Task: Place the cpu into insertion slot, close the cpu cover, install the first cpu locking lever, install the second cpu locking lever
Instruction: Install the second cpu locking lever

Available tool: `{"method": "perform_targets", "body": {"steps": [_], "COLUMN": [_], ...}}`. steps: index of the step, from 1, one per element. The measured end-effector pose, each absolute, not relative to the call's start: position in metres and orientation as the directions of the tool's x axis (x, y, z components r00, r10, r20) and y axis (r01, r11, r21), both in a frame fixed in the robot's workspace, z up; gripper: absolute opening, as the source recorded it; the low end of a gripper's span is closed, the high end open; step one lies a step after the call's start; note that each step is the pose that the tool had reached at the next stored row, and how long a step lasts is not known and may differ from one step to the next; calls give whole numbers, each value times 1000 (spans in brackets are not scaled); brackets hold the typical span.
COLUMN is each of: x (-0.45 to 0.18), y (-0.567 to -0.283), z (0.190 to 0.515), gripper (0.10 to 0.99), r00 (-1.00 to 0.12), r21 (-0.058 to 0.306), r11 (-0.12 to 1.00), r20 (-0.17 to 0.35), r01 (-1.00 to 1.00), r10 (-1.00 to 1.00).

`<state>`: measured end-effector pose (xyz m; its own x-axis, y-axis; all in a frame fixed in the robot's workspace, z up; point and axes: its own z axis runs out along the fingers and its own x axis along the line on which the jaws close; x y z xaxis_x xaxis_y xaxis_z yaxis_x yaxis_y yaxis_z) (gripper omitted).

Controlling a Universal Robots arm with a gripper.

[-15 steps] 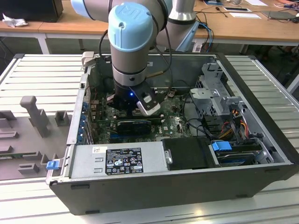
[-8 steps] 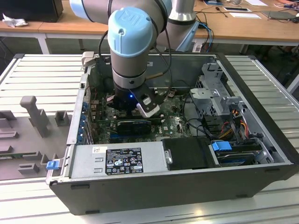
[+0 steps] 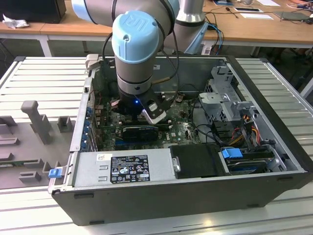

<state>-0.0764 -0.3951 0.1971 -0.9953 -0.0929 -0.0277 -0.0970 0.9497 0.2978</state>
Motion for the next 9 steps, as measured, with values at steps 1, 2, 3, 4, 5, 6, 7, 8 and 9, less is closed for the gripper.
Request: {"method": "perform_targets", "body": {"steps": [1,2,3,4,5,6,7,8,9], "x": [-77,-77,-77,-77,-77,-77,-77,-77,-77], "y": [-395,-395,-395,-395,-396,-395,-395,-395,-395], "z": [197,196,195,195,196,199,202,204,206], "gripper": [106,106,106,106,106,106,106,106,106], "r00": [-995,-995,-995,-995,-995,-995,-995,-995,-995], "r21": [298,300,302,302,304,305,305,305,305], "r11": [950,949,948,948,948,948,948,948,948], "r20": [-28,-28,-28,-28,-28,-29,-28,-28,-28], "r01": [-97,-97,-97,-97,-97,-97,-97,-97,-97], "r10": [-93,-93,-93,-93,-93,-93,-93,-93,-93]}}
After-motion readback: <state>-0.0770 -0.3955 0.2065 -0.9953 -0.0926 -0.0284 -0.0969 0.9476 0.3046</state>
